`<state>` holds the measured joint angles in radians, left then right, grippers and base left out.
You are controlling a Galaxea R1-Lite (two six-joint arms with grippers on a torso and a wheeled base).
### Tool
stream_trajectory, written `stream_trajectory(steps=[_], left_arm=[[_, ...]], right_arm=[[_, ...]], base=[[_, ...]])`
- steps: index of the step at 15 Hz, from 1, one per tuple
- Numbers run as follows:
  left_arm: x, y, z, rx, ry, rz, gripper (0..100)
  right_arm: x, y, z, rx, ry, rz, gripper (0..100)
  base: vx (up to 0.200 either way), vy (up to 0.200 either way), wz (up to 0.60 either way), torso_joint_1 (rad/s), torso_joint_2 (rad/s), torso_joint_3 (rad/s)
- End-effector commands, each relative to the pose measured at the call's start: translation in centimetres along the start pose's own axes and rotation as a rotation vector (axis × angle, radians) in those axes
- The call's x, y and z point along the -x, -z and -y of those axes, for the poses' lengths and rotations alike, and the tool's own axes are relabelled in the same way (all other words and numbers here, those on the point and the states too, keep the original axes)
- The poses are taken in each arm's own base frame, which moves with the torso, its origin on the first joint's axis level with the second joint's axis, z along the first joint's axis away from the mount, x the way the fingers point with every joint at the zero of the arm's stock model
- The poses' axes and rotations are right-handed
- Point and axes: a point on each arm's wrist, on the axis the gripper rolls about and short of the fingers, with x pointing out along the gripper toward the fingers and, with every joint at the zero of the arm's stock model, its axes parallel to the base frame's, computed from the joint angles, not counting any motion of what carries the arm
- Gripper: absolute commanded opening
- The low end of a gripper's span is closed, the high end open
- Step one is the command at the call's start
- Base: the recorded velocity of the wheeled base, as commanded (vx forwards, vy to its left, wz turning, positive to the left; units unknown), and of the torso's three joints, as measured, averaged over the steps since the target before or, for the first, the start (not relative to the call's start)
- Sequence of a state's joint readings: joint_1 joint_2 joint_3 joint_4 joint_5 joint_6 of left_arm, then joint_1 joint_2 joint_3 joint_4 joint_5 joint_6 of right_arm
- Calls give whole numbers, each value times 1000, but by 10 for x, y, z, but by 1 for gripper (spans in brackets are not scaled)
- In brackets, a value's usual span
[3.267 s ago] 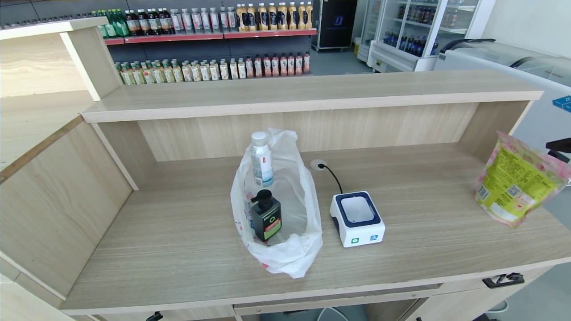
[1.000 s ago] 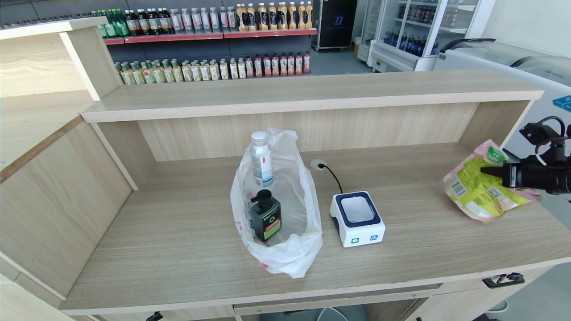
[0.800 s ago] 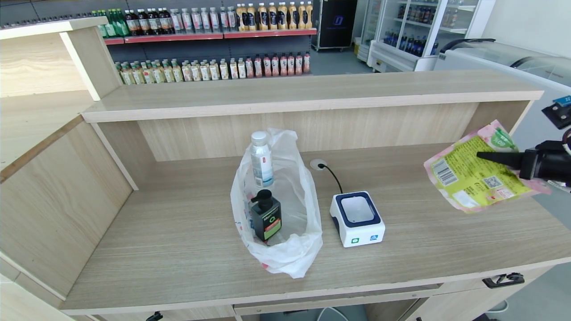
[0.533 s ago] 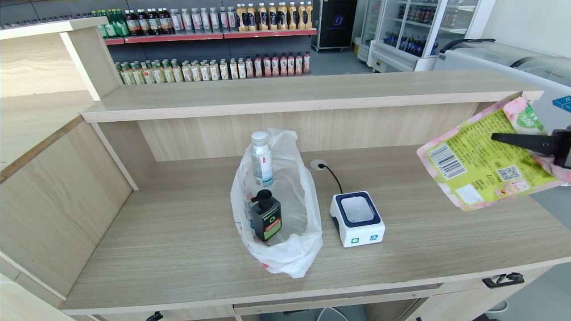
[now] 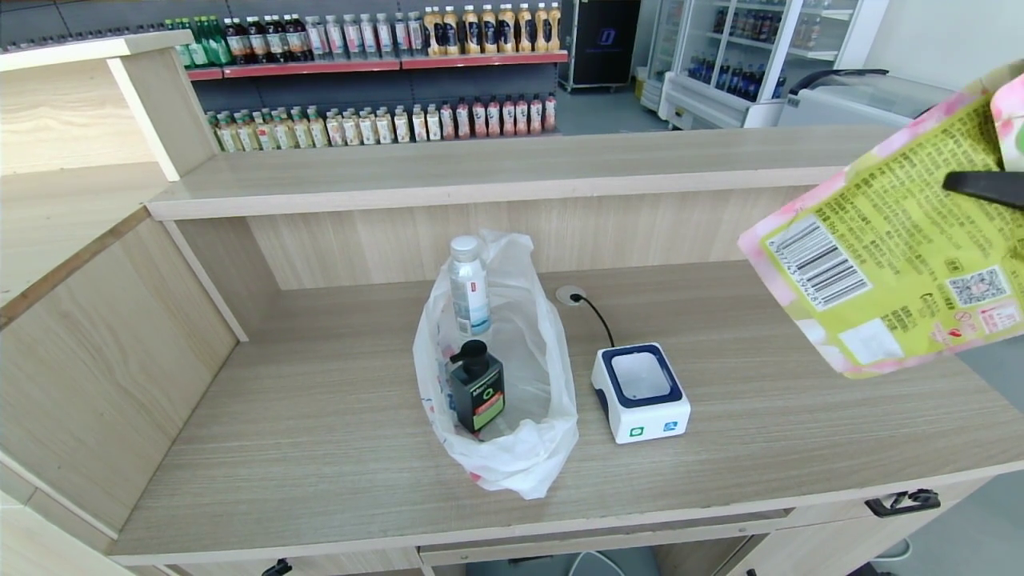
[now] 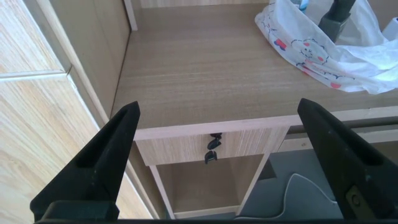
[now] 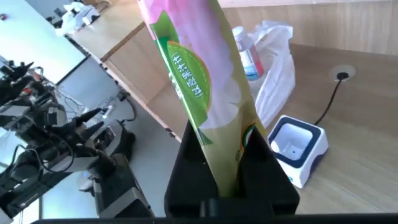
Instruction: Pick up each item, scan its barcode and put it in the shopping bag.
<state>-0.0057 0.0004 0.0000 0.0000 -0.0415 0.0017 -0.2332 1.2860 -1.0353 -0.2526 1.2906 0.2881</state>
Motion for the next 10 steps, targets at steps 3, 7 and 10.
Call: stream_trajectory(steps=[3,7,10], left_arm=[[0,0,0,0,0,-1,100],[0,0,0,0,0,-1,100],[0,0,0,0,0,-1,100]], right_arm=[[6,-6,-67,71,-103,20,0],[10,-2,-97,51,-172,20,0],[12,3,-114,24,-243,7,0]], base=[[0,0,0,0,0,0],[0,0,0,0,0,0],[0,0,0,0,0,0]])
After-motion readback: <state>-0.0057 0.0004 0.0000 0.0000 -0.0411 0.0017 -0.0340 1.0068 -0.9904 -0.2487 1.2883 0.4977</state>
